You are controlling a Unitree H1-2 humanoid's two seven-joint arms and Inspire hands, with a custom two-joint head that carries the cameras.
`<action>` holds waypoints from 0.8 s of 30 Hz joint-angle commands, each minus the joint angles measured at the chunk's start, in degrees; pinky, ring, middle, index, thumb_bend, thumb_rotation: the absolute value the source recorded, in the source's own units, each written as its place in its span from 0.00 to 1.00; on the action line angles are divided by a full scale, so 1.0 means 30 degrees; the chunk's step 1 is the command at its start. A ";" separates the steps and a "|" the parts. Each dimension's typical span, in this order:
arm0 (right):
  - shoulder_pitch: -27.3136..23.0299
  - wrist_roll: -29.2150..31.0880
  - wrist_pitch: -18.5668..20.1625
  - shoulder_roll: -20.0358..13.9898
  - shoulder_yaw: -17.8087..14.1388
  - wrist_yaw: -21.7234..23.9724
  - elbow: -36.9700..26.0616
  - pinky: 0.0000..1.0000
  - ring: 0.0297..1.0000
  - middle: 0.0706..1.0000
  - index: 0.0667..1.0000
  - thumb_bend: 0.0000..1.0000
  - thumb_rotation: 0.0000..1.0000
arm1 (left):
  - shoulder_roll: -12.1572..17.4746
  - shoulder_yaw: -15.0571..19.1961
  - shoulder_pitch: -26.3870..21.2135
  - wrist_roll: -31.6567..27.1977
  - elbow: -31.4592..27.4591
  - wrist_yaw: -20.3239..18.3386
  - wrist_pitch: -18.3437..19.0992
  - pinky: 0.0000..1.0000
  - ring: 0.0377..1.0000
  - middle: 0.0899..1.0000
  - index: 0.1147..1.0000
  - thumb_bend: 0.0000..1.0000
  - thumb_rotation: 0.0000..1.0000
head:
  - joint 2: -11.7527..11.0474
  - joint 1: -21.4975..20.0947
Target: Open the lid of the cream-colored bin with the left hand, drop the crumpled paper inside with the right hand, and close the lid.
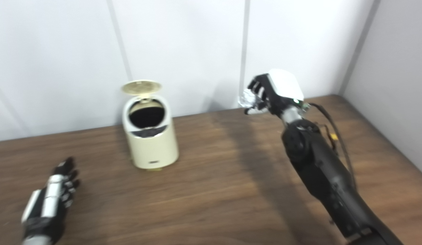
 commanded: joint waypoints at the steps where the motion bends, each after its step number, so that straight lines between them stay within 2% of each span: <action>1: -0.0823 -0.0687 0.0223 0.0298 0.0221 0.0341 -0.1731 0.42 0.37 0.47 0.47 0.52 0.00 | -0.0060 -0.0101 -0.0354 0.0011 -0.0059 0.0022 -0.0886 1.00 1.00 1.00 1.00 0.62 0.82 | -0.0018 0.0078; 5: -0.1110 -0.1076 0.0438 0.1501 0.0760 0.1270 -0.3612 0.45 0.37 0.46 0.47 0.52 0.00 | -0.0156 -0.0297 -0.0228 0.0137 -0.0099 0.0027 -0.0911 1.00 1.00 1.00 1.00 0.61 0.83 | -0.0235 0.0651; 8: -0.1384 -0.1751 0.0167 0.2173 0.1243 0.1629 -0.4198 0.56 0.37 0.45 0.47 0.52 0.00 | -0.0311 -0.0424 -0.0168 0.0254 -0.0077 0.0098 -0.0912 1.00 1.00 1.00 1.00 0.57 0.84 | -0.0398 0.1403; 11: -0.1550 -0.1311 -0.0743 0.3090 0.1318 0.1173 -0.3926 0.44 0.36 0.47 0.48 0.52 0.00 | -0.0343 -0.0709 -0.0031 0.0917 0.0028 0.0323 -0.0992 1.00 1.00 1.00 1.00 0.58 0.86 | -0.0558 0.1974; 13: -0.1627 -0.1275 -0.1101 0.3601 0.1379 0.0971 -0.3576 0.47 0.36 0.47 0.48 0.52 0.00 | -0.0401 -0.0855 0.0052 0.1105 0.0086 0.0399 -0.1042 1.00 1.00 1.00 1.00 0.58 0.86 | -0.0634 0.2307; 14: -0.1659 -0.1315 -0.1253 0.3857 0.1403 0.0840 -0.3418 0.48 0.36 0.47 0.48 0.51 0.00 | -0.0437 -0.0905 0.0075 0.1102 0.0113 0.0382 -0.1090 1.00 1.00 1.00 1.00 0.58 0.86 | -0.0676 0.2398; 17: -0.1792 -0.1367 -0.1910 0.4679 0.1509 0.0207 -0.2792 0.63 0.36 0.47 0.49 0.51 0.00 | -0.0482 -0.1007 0.0093 0.0981 0.0129 0.0283 -0.1108 1.00 1.00 1.00 1.00 0.58 0.85 | -0.0811 0.2595; 18: -0.1847 -0.1339 -0.2135 0.4908 0.1549 0.0032 -0.2569 0.63 0.36 0.47 0.49 0.51 0.00 | -0.0474 -0.1029 0.0097 0.0965 0.0144 0.0260 -0.1143 1.00 1.00 1.00 1.00 0.58 0.85 | -0.0846 0.2673; 19: -0.1877 -0.1322 -0.2298 0.5044 0.1555 -0.0075 -0.2421 0.51 0.36 0.47 0.49 0.51 0.00 | -0.0469 -0.1045 0.0100 0.0964 0.0160 0.0251 -0.1177 1.00 1.00 1.00 1.00 0.57 0.85 | -0.0858 0.2692; 20: -0.1945 -0.1311 -0.2460 0.5250 0.1611 -0.0197 -0.2218 0.47 0.36 0.47 0.49 0.51 0.00 | -0.0450 -0.1082 0.0106 0.1052 0.0186 0.0279 -0.1188 1.00 1.00 1.00 1.00 0.57 0.85 | -0.0908 0.2826; 24: -0.2231 -0.1265 -0.2877 0.5871 0.1717 -0.0464 -0.1595 0.52 0.36 0.47 0.49 0.51 0.00 | -0.0453 -0.1236 0.0137 0.1412 0.0318 0.0430 -0.1354 1.00 1.00 0.98 1.00 0.57 0.85 | -0.0997 0.2927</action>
